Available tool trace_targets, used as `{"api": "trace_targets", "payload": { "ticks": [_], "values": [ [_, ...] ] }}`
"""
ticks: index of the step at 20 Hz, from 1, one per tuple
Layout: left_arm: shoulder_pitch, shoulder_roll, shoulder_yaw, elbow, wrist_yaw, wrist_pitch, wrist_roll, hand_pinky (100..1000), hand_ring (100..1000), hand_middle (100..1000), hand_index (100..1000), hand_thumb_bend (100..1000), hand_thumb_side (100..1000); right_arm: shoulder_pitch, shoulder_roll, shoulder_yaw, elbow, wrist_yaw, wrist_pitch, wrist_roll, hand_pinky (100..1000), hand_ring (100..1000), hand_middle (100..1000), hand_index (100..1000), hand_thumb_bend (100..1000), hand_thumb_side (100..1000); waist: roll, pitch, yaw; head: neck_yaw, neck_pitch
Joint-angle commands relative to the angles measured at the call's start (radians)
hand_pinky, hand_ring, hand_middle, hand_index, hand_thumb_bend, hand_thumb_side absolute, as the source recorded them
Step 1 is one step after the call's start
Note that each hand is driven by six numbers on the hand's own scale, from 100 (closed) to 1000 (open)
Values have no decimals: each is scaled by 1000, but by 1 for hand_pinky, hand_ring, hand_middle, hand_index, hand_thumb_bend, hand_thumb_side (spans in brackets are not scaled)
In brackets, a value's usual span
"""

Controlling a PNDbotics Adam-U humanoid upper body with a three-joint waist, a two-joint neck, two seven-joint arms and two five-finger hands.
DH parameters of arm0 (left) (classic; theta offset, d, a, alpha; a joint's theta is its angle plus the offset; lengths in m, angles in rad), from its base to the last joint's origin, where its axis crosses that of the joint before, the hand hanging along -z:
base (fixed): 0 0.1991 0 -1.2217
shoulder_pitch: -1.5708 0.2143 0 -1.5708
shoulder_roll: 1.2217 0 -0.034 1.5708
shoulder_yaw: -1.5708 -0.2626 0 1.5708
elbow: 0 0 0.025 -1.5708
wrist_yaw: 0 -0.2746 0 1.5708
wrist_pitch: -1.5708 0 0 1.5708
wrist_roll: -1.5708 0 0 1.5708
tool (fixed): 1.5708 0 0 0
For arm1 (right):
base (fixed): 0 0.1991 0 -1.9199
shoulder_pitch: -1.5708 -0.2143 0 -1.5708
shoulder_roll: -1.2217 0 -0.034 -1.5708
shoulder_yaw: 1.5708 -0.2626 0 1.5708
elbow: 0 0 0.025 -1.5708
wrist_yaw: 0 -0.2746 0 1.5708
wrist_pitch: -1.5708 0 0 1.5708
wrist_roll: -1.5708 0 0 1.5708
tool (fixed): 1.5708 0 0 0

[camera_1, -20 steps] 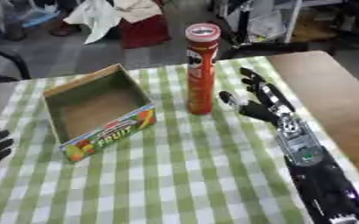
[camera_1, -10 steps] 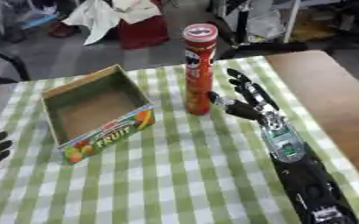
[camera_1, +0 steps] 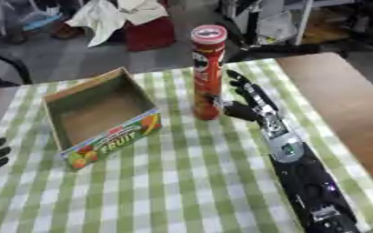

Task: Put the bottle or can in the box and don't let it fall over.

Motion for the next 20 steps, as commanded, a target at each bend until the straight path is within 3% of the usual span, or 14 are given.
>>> {"api": "trace_targets", "payload": {
  "ticks": [1, 20],
  "values": [
    [-6, 8, 0, -13, 7, 0, -3, 934, 897, 871, 951, 580, 912, -35, -6, -10, 8, 15, -2, -13, 1000, 1000, 1000, 1000, 488, 442, -1, -19, 5, -3, -2],
    [-10, 6, -4, -14, 7, -1, -7, 930, 898, 871, 951, 582, 911, -106, -28, -37, 82, 45, -5, -60, 1000, 1000, 1000, 1000, 487, 450, -5, -16, 28, -3, 4]
  ]
}}
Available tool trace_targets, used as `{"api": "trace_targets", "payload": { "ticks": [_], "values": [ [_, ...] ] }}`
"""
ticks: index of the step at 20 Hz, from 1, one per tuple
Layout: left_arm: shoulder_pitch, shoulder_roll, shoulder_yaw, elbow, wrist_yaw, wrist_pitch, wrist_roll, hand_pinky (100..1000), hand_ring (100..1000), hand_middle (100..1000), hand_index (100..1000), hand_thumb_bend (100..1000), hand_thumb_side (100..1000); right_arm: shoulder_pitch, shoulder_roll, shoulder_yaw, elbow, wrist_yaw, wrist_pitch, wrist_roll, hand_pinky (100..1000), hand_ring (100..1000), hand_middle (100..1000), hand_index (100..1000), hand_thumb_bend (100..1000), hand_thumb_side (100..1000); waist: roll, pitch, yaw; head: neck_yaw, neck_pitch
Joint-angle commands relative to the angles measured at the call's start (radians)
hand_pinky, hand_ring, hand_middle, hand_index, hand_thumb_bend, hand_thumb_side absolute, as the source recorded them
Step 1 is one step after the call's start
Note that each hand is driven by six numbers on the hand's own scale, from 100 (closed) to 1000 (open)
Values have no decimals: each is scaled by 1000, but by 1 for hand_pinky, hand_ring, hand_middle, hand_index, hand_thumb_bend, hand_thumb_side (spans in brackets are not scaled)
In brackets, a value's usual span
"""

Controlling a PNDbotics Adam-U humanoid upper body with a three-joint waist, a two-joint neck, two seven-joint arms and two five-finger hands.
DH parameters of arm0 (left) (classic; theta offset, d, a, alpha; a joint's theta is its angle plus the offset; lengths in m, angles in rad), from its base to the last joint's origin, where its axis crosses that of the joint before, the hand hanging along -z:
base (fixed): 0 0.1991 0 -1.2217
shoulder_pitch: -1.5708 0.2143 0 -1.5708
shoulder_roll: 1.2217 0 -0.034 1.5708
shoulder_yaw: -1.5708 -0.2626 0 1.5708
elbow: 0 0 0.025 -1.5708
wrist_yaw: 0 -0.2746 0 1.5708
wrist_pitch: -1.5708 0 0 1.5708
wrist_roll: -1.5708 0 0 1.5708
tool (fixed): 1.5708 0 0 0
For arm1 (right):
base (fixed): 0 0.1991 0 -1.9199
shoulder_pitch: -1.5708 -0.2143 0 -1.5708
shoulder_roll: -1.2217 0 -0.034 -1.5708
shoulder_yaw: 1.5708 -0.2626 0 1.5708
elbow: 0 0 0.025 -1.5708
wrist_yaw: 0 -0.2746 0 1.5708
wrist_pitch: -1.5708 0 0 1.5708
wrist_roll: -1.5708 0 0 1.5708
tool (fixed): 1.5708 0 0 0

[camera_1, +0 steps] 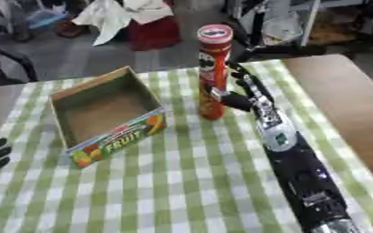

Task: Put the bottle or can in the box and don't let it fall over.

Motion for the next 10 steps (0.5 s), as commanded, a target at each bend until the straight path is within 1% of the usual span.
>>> {"api": "trace_targets", "payload": {
  "ticks": [1, 2, 10],
  "values": [
    [-11, 6, -3, -14, 3, -2, -5, 930, 898, 871, 951, 581, 916, -32, -28, -7, 1, 11, -2, -7, 1000, 1000, 1000, 1000, 482, 457, -1, -16, 5, -4, 2],
    [-11, 6, -3, -14, 3, -2, -5, 930, 898, 871, 950, 582, 911, -35, -28, -8, 5, 13, -2, -8, 1000, 1000, 1000, 1000, 488, 446, -1, -16, 6, -4, 1],
    [-14, 5, -5, -15, 4, -3, -7, 930, 898, 871, 950, 587, 911, -55, -29, -12, 23, 17, -5, -15, 1000, 1000, 1000, 1000, 488, 447, -2, -15, 18, -8, 1]
  ]
}}
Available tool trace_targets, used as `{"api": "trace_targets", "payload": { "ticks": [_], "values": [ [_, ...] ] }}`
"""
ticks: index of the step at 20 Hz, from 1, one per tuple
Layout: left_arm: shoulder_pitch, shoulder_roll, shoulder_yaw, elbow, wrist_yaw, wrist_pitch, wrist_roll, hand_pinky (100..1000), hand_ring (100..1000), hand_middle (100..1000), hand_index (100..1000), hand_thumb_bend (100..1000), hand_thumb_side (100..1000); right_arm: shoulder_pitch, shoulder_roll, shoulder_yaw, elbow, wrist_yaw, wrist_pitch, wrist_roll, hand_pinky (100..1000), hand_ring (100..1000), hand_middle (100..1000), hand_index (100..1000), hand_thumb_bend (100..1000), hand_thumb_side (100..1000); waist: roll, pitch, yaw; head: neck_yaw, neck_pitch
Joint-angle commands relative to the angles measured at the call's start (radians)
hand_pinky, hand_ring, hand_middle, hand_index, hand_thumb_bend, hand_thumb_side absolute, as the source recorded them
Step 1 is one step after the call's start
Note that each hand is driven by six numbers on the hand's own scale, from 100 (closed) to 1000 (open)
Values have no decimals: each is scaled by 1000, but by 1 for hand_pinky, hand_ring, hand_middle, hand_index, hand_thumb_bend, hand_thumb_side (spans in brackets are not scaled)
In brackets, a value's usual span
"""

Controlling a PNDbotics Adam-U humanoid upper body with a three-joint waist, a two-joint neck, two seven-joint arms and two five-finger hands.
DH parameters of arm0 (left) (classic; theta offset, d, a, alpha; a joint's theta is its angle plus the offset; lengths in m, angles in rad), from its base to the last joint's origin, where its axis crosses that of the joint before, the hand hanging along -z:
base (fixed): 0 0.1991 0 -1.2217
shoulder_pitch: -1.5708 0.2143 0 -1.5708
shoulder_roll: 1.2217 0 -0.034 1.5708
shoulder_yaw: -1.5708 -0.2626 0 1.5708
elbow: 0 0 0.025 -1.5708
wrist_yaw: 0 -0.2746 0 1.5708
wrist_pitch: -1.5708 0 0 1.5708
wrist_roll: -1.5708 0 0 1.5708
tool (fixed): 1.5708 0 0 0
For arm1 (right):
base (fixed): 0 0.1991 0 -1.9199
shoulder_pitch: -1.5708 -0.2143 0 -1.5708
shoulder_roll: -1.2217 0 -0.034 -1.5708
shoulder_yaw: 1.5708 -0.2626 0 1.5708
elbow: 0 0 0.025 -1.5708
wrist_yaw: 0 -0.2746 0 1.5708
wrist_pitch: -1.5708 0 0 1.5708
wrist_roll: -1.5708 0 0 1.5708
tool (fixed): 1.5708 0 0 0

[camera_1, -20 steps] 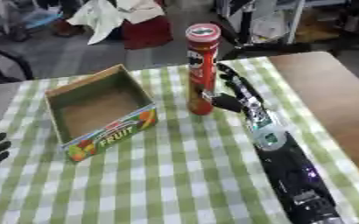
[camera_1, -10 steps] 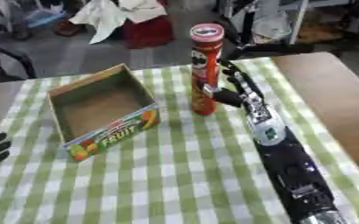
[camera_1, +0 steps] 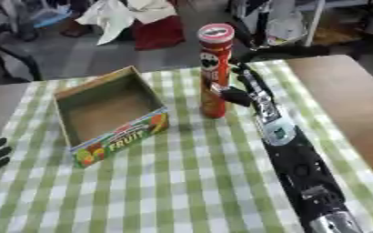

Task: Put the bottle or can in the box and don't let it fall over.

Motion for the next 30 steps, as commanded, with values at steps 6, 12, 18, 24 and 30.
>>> {"api": "trace_targets", "payload": {
  "ticks": [6, 12, 18, 24, 30],
  "values": [
    [-15, 5, -4, -15, 5, -4, -5, 929, 898, 871, 950, 587, 911, -47, -27, -13, 23, 19, 6, -26, 1000, 1000, 1000, 1000, 486, 447, -3, -14, 12, -6, -1],
    [-19, 5, -5, -16, 5, -4, -6, 928, 899, 871, 950, 588, 910, -61, -36, -28, 64, 28, 15, -69, 1000, 1000, 1000, 1000, 508, 437, -3, -10, 23, -9, -6],
    [-19, 5, -6, -16, 5, -4, -7, 928, 899, 871, 950, 588, 910, -69, -39, -32, 83, 26, 12, -86, 1000, 1000, 1000, 1000, 525, 430, -3, -9, 27, -11, -7],
    [-22, 4, -9, -17, 7, -5, -10, 927, 899, 871, 950, 582, 908, -91, -38, -46, 116, 16, 24, -117, 1000, 997, 994, 1000, 611, 381, -1, -3, 38, -17, -11],
    [-26, 3, -11, -18, 7, -5, -12, 927, 900, 871, 950, 592, 910, -106, -35, -52, 144, 7, 31, -156, 1000, 992, 986, 1000, 624, 379, -1, 5, 51, -23, -16]
  ]
}}
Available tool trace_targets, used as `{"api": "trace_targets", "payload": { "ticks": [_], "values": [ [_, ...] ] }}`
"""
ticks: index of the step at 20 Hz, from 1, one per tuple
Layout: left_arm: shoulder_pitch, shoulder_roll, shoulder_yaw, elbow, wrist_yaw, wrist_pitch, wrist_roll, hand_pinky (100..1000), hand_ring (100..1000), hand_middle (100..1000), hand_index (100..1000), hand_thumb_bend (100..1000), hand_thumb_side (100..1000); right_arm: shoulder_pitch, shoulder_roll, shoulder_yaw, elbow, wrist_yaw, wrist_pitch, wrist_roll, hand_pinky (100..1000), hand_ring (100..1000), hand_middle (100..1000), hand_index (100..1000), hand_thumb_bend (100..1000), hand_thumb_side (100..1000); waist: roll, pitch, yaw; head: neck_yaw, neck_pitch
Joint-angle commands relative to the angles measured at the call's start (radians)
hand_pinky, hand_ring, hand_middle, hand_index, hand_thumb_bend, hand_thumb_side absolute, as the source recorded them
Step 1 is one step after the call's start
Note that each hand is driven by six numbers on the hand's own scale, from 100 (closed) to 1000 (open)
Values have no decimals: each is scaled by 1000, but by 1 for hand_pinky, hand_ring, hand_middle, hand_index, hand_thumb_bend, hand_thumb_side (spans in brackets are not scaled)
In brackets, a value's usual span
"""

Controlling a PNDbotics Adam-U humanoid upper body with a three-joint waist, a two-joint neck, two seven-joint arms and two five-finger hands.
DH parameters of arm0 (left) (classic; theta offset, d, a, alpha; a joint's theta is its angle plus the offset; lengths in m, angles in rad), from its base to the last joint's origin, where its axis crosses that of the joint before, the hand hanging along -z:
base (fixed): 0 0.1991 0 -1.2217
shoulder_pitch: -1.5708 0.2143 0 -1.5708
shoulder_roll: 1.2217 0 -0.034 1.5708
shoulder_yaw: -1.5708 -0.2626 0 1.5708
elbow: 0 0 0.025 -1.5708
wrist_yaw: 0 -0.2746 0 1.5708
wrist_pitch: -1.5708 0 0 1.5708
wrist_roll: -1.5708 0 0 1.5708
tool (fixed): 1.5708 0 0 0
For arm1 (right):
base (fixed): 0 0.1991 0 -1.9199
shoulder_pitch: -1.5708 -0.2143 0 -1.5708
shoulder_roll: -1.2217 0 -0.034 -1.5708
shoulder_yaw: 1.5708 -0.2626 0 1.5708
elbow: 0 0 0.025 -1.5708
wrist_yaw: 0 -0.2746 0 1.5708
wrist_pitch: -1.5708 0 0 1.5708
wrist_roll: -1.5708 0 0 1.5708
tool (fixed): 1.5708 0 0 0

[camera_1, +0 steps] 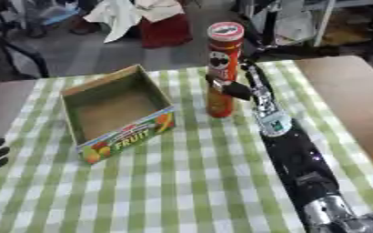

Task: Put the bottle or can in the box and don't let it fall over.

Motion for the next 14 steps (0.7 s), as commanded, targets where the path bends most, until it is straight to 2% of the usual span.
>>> {"api": "trace_targets", "payload": {
  "ticks": [1, 10, 14],
  "values": [
    [-13, 4, -1, -18, 4, -1, -4, 926, 900, 871, 949, 592, 909, -31, -17, -7, 1, -10, 1, -18, 1000, 990, 983, 1000, 625, 381, -1, -8, 5, -3, -14],
    [-15, 3, -2, -18, 5, -1, -4, 926, 900, 871, 949, 593, 908, -40, -8, -7, 20, -34, 0, -23, 1000, 972, 962, 1000, 610, 378, 0, -3, 16, -6, -16],
    [-16, 2, -3, -19, 6, -1, -5, 926, 900, 871, 949, 594, 908, -43, -3, -6, 20, -35, 0, -19, 1000, 942, 941, 975, 568, 351, 3, -2, 20, -8, -18]
  ]
}}
